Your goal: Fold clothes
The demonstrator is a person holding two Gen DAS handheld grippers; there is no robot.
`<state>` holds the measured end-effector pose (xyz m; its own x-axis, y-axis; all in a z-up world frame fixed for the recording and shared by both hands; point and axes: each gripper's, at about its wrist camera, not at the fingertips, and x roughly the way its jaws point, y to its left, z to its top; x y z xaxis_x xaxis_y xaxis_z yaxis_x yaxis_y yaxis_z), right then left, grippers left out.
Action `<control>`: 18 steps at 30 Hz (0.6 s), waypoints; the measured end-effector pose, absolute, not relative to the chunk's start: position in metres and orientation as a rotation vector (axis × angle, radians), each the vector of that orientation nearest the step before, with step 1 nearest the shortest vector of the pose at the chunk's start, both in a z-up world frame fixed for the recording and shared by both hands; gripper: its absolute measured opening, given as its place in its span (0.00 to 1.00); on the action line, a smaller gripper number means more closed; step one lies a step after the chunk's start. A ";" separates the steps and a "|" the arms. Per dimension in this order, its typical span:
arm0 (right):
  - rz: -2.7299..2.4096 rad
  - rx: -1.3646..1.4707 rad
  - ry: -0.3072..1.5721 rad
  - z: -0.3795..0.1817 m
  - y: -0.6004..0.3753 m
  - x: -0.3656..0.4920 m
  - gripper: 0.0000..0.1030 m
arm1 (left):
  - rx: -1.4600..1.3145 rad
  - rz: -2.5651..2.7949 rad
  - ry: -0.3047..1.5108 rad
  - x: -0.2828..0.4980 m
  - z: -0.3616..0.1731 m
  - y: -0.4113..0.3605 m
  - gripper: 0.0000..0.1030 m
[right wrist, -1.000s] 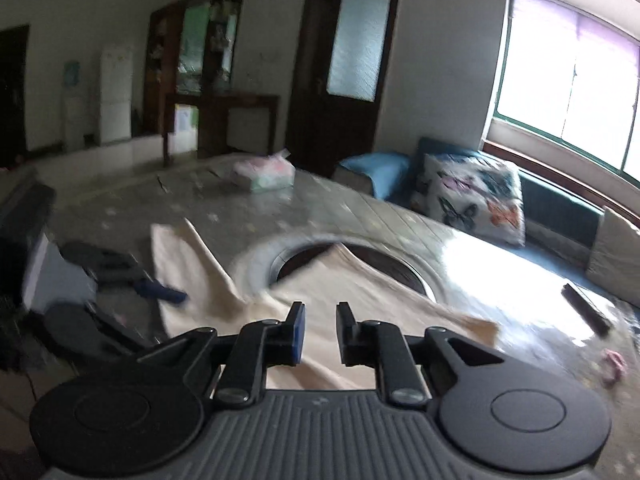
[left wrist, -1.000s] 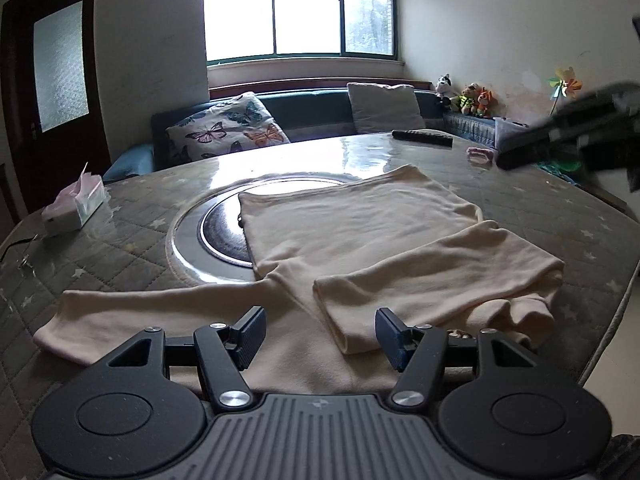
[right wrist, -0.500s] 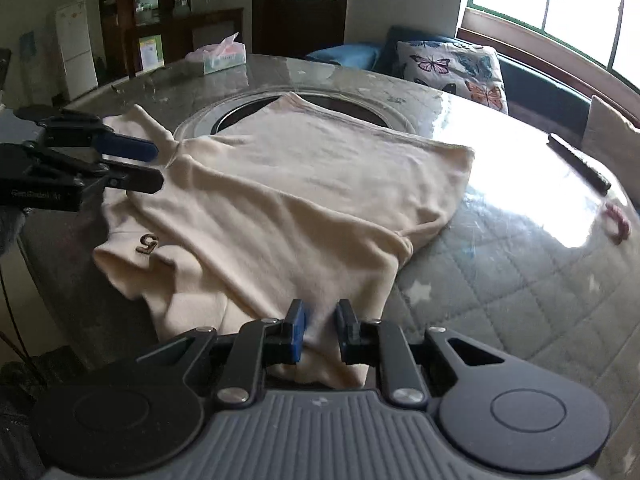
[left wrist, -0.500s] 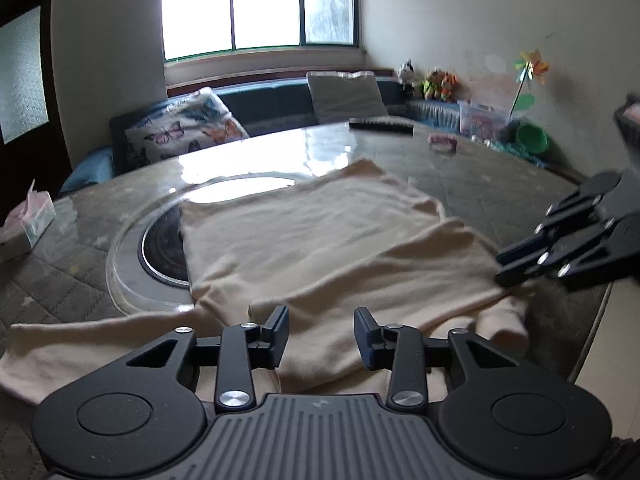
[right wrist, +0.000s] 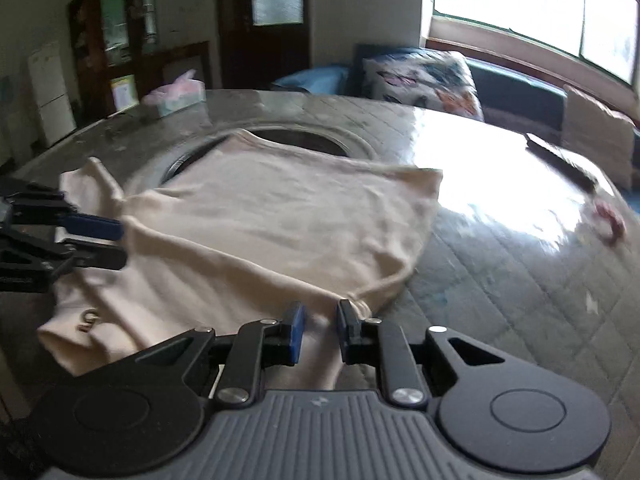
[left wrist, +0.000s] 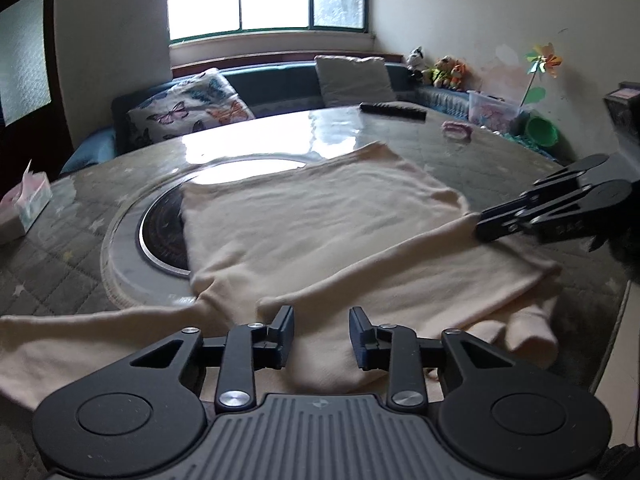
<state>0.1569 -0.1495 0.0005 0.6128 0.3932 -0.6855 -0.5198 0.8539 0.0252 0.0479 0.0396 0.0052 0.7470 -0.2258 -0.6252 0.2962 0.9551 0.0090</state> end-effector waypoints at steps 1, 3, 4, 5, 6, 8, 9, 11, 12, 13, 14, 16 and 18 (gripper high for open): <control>0.521 -0.192 0.743 0.002 -0.150 0.156 0.15 | 0.109 -0.283 0.669 0.047 0.005 0.041 0.32; 0.515 -0.197 0.734 0.005 -0.152 0.155 0.16 | 0.104 -0.280 0.653 0.045 0.009 0.043 0.32; 0.519 -0.197 0.725 0.008 -0.151 0.154 0.16 | 0.100 -0.280 0.644 0.045 0.011 0.044 0.32; 0.524 -0.200 0.712 0.010 -0.150 0.154 0.16 | 0.094 -0.280 0.636 0.045 0.012 0.044 0.32; 0.531 -0.198 0.699 0.012 -0.148 0.153 0.16 | 0.091 -0.282 0.633 0.046 0.012 0.045 0.32; 0.548 -0.190 0.696 0.011 -0.144 0.155 0.16 | 0.097 -0.269 0.646 0.050 0.008 0.045 0.32; 0.552 -0.194 0.705 0.008 -0.140 0.157 0.16 | 0.097 -0.265 0.656 0.051 0.006 0.046 0.31; 0.548 -0.206 0.721 0.001 -0.136 0.160 0.16 | 0.097 -0.245 0.669 0.053 0.002 0.050 0.30; 0.547 -0.205 0.722 0.001 -0.136 0.160 0.16 | 0.091 -0.243 0.668 0.051 0.002 0.052 0.30; 0.547 -0.204 0.721 0.002 -0.136 0.159 0.16 | 0.084 -0.244 0.663 0.049 0.005 0.055 0.30; 0.549 -0.214 0.714 0.005 -0.135 0.156 0.17 | 0.082 -0.249 0.655 0.046 0.007 0.057 0.31; 0.574 -0.232 0.702 0.011 -0.132 0.149 0.18 | 0.091 -0.261 0.643 0.040 0.010 0.058 0.31; 0.615 -0.247 0.700 0.014 -0.126 0.141 0.19 | 0.108 -0.270 0.647 0.035 0.008 0.055 0.31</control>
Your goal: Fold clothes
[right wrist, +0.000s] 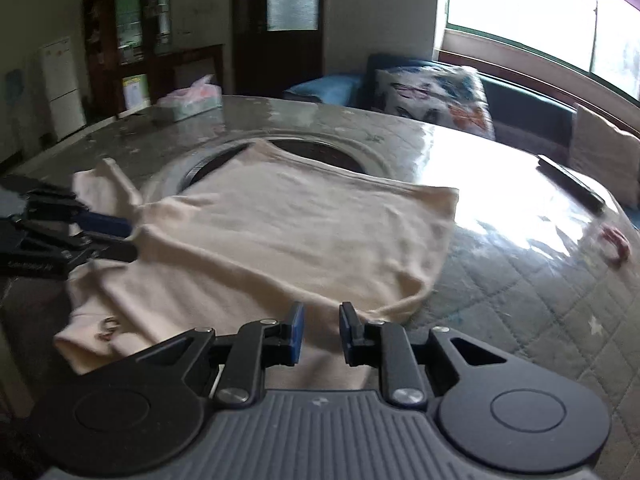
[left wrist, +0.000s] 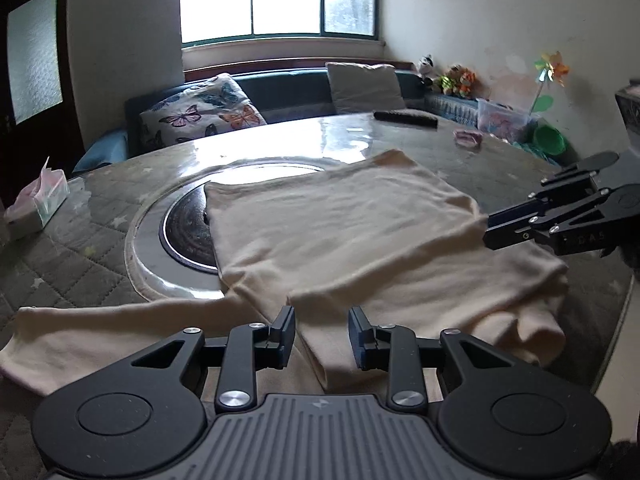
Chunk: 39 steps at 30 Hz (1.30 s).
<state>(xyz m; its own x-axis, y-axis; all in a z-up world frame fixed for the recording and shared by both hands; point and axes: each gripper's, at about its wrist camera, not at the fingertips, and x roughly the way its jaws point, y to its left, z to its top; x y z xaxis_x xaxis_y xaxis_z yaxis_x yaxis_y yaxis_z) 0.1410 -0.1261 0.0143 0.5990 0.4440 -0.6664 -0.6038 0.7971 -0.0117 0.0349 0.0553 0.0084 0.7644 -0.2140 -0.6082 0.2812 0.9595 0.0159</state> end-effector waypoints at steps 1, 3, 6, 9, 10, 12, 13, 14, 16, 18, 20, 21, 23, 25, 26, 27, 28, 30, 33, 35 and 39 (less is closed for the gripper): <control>0.635 -0.253 0.702 0.015 -0.123 0.137 0.21 | 0.115 -0.272 0.651 0.033 0.007 0.054 0.31; 0.674 -0.271 0.707 0.012 -0.115 0.129 0.25 | 0.125 -0.269 0.664 0.029 0.002 0.053 0.36; 0.708 -0.304 0.716 0.005 -0.105 0.119 0.28 | 0.131 -0.259 0.660 0.022 0.000 0.055 0.39; 0.713 -0.372 0.703 0.001 -0.095 0.108 0.28 | 0.127 -0.248 0.654 0.016 0.003 0.059 0.42; 0.715 -0.391 0.690 0.003 -0.093 0.106 0.28 | 0.125 -0.246 0.651 0.015 0.004 0.062 0.42; 0.728 -0.382 0.675 0.010 -0.090 0.105 0.29 | 0.115 -0.240 0.651 0.013 0.005 0.066 0.43; 0.737 -0.374 0.662 0.013 -0.087 0.106 0.29 | 0.115 -0.233 0.655 0.012 0.004 0.068 0.43; 0.745 -0.374 0.653 0.015 -0.082 0.107 0.29 | 0.112 -0.229 0.658 0.011 0.003 0.069 0.44; 0.765 -0.371 0.644 0.015 -0.072 0.110 0.29 | 0.102 -0.224 0.656 0.009 0.004 0.071 0.44; 0.787 -0.373 0.653 0.012 -0.062 0.114 0.29 | 0.099 -0.216 0.650 0.007 0.005 0.073 0.46; 0.809 -0.376 0.658 0.009 -0.049 0.118 0.29 | 0.084 -0.207 0.647 0.004 0.008 0.078 0.46; 0.817 -0.372 0.659 0.009 -0.046 0.119 0.29 | 0.078 -0.197 0.645 0.004 0.009 0.081 0.46; 0.838 -0.351 0.660 0.011 -0.037 0.124 0.28 | 0.052 -0.160 0.647 0.005 0.010 0.092 0.46; 0.863 -0.331 0.669 0.011 -0.026 0.129 0.28 | 0.030 -0.113 0.647 0.006 0.011 0.105 0.46; 0.867 -0.330 0.670 0.010 -0.023 0.131 0.28 | 0.017 -0.080 0.644 0.007 0.013 0.113 0.46; 0.874 -0.334 0.669 0.010 -0.016 0.134 0.28 | 0.006 -0.054 0.642 0.008 0.013 0.120 0.46; 0.879 -0.337 0.670 0.009 -0.012 0.136 0.28 | -0.009 -0.022 0.639 0.009 0.014 0.129 0.46; 0.887 -0.337 0.672 0.006 -0.002 0.140 0.28 | -0.036 0.046 0.638 0.013 0.016 0.146 0.46; 0.892 -0.341 0.689 -0.002 0.010 0.146 0.28 | -0.070 0.152 0.630 0.018 0.017 0.171 0.46; 0.895 -0.347 0.681 -0.004 0.014 0.146 0.28 | -0.095 0.217 0.626 0.021 0.018 0.187 0.46; 0.903 -0.354 0.662 0.005 0.011 0.140 0.28 | -0.155 0.326 0.609 0.022 0.020 0.216 0.45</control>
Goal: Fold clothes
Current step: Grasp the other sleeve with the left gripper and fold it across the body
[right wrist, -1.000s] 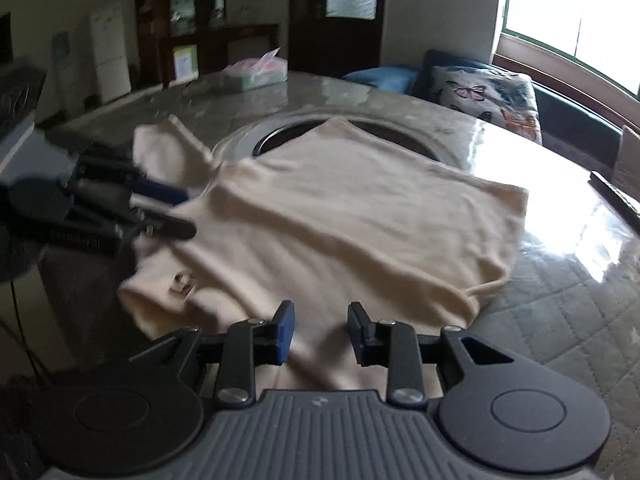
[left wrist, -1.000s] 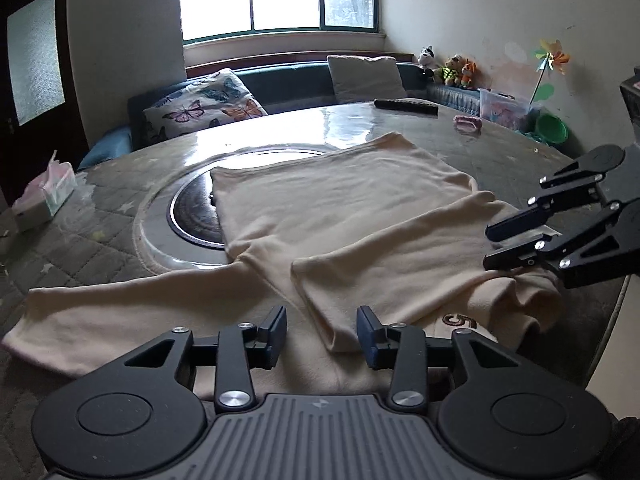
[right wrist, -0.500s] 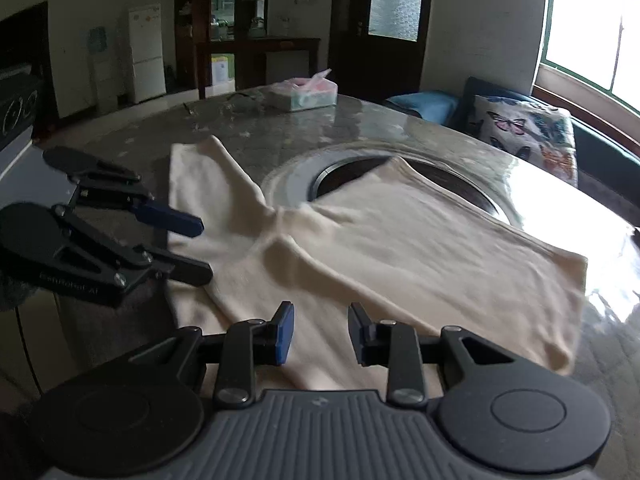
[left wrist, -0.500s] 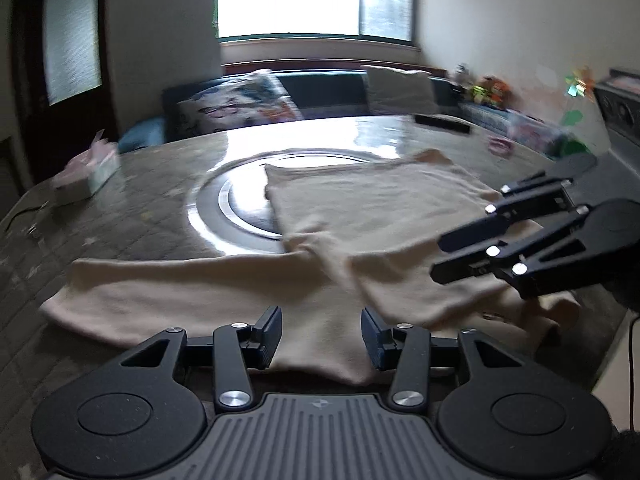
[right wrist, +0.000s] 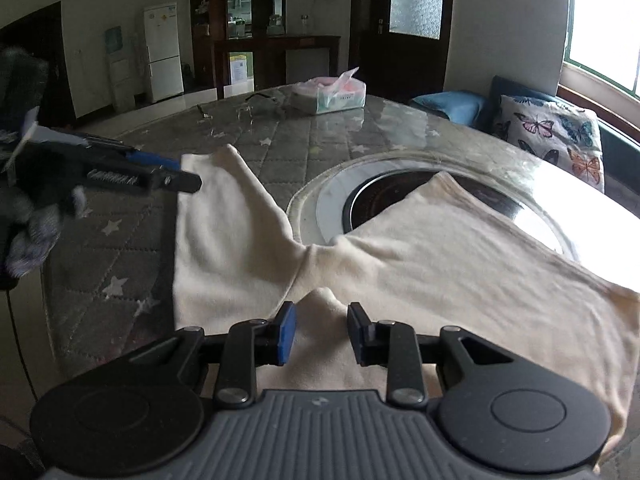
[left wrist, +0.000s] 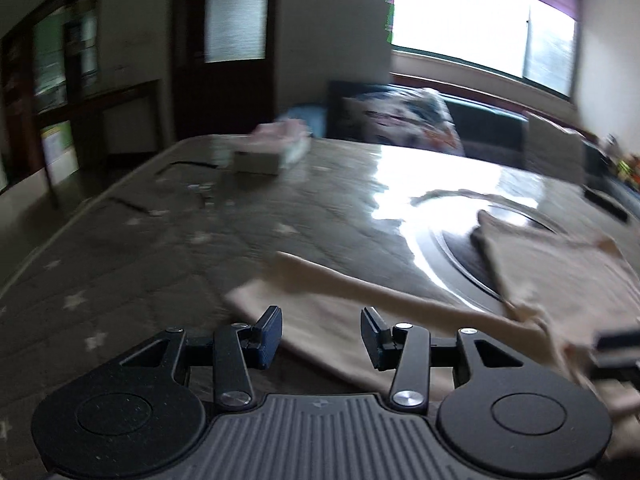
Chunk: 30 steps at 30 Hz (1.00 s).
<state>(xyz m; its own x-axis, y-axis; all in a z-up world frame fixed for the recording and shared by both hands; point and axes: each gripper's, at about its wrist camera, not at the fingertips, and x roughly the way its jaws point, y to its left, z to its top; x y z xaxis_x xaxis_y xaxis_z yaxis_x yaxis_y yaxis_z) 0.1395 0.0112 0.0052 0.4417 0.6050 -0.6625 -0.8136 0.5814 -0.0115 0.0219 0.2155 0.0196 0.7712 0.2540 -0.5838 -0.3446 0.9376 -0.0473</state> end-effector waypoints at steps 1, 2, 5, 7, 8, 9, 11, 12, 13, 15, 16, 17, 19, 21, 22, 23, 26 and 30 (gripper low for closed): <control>0.916 -0.358 0.659 0.008 0.010 0.136 0.28 | -0.166 0.347 0.608 0.024 0.020 0.220 0.45; 0.923 -0.361 0.661 0.008 0.010 0.134 0.28 | -0.179 0.365 0.608 0.025 0.019 0.226 0.45; 0.936 -0.380 0.687 0.002 0.014 0.131 0.28 | -0.217 0.417 0.622 0.029 0.016 0.239 0.45; 0.929 -0.370 0.686 0.001 0.013 0.132 0.28 | -0.234 0.436 0.625 0.030 0.014 0.243 0.44; 0.928 -0.365 0.685 0.003 0.012 0.132 0.28 | -0.241 0.447 0.629 0.031 0.012 0.246 0.44; 0.926 -0.361 0.676 0.005 0.011 0.131 0.28 | -0.250 0.453 0.634 0.033 0.011 0.248 0.43; 0.924 -0.363 0.663 0.010 0.009 0.129 0.28 | -0.276 0.454 0.649 0.035 0.006 0.253 0.35; 0.925 -0.363 0.658 0.011 0.007 0.128 0.28 | -0.286 0.453 0.654 0.036 0.003 0.256 0.33; 0.925 -0.363 0.652 0.014 0.006 0.126 0.28 | -0.282 0.459 0.645 0.036 0.002 0.256 0.29; 0.920 -0.361 0.639 0.018 0.002 0.124 0.28 | -0.292 0.460 0.640 0.037 0.003 0.259 0.08; 0.917 -0.359 0.636 0.019 0.000 0.123 0.28 | -0.310 0.458 0.634 0.036 0.005 0.259 0.07; 0.910 -0.353 0.631 0.021 -0.004 0.123 0.28 | -0.325 0.447 0.621 0.034 0.009 0.258 0.05; 0.895 -0.341 0.626 0.025 -0.012 0.121 0.28 | -0.321 0.408 0.588 0.029 0.022 0.250 0.05; 0.878 -0.332 0.620 0.028 -0.021 0.120 0.28 | -0.299 0.341 0.546 0.026 0.039 0.233 0.05; 0.861 -0.324 0.615 0.031 -0.028 0.120 0.28 | -0.288 0.302 0.527 0.026 0.048 0.222 0.05; 0.852 -0.320 0.613 0.032 -0.032 0.120 0.28 | -0.275 0.252 0.506 0.025 0.059 0.209 0.05; 0.802 -0.298 0.609 0.035 -0.052 0.120 0.28 | -0.230 0.117 0.457 0.028 0.084 0.170 0.05; 0.717 -0.263 0.608 0.036 -0.085 0.122 0.28 | -0.185 -0.077 0.421 0.034 0.106 0.111 0.05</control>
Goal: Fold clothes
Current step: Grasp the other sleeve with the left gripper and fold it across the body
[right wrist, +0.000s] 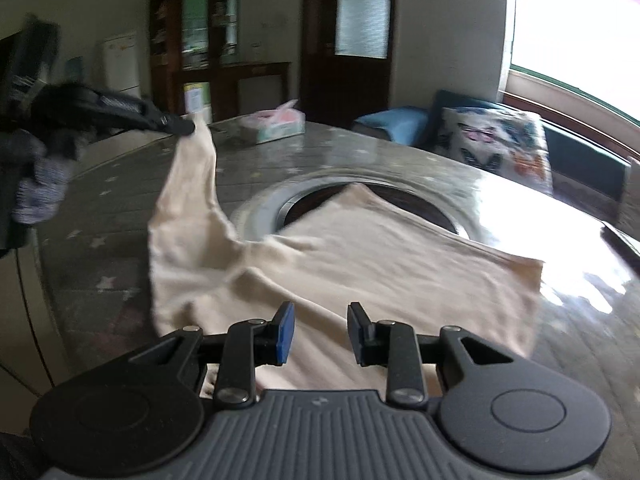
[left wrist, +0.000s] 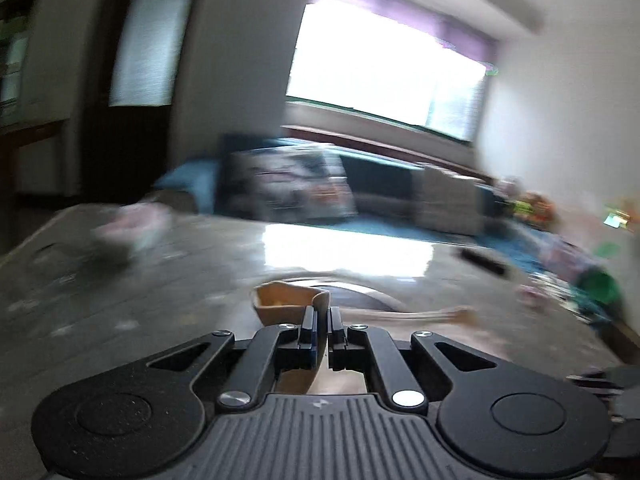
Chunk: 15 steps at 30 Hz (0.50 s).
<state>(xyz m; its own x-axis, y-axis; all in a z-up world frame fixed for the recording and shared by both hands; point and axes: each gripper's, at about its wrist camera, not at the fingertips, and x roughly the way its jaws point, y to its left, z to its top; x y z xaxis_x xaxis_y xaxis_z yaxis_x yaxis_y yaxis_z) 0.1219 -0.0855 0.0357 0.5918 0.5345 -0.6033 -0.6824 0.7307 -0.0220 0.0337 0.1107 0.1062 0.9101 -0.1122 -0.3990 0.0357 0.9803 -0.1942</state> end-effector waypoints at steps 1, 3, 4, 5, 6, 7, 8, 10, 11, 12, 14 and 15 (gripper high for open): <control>0.698 -0.251 0.609 0.035 -0.094 0.122 0.28 | -0.175 -0.115 0.415 0.034 0.108 0.097 0.05; 0.666 -0.234 0.610 0.035 -0.108 0.121 0.28 | -0.160 -0.205 0.417 0.038 0.110 0.071 0.05; 0.642 -0.224 0.609 0.035 -0.120 0.119 0.28 | -0.150 -0.249 0.423 0.040 0.110 0.057 0.05; 0.623 -0.216 0.608 0.035 -0.128 0.119 0.28 | -0.138 -0.294 0.435 0.042 0.108 0.043 0.05; 0.605 -0.206 0.609 0.034 -0.136 0.119 0.28 | -0.127 -0.330 0.448 0.043 0.106 0.030 0.05; 0.588 -0.194 0.611 0.034 -0.144 0.119 0.28 | -0.114 -0.359 0.460 0.044 0.103 0.018 0.05; 0.572 -0.184 0.614 0.034 -0.151 0.119 0.28 | -0.101 -0.391 0.467 0.045 0.101 0.007 0.05; 0.542 -0.166 0.617 0.033 -0.164 0.119 0.28 | -0.086 -0.449 0.494 0.046 0.095 -0.012 0.05; 0.532 -0.155 0.620 0.032 -0.170 0.119 0.28 | -0.074 -0.469 0.511 0.047 0.091 -0.020 0.05; 0.526 -0.146 0.623 0.032 -0.174 0.119 0.28 | -0.056 -0.497 0.534 0.048 0.086 -0.029 0.08; 0.511 -0.125 0.635 0.028 -0.181 0.120 0.28 | -0.036 -0.512 0.567 0.049 0.077 -0.040 0.09; 0.510 -0.121 0.638 0.028 -0.182 0.120 0.28 | -0.028 -0.522 0.579 0.048 0.074 -0.044 0.09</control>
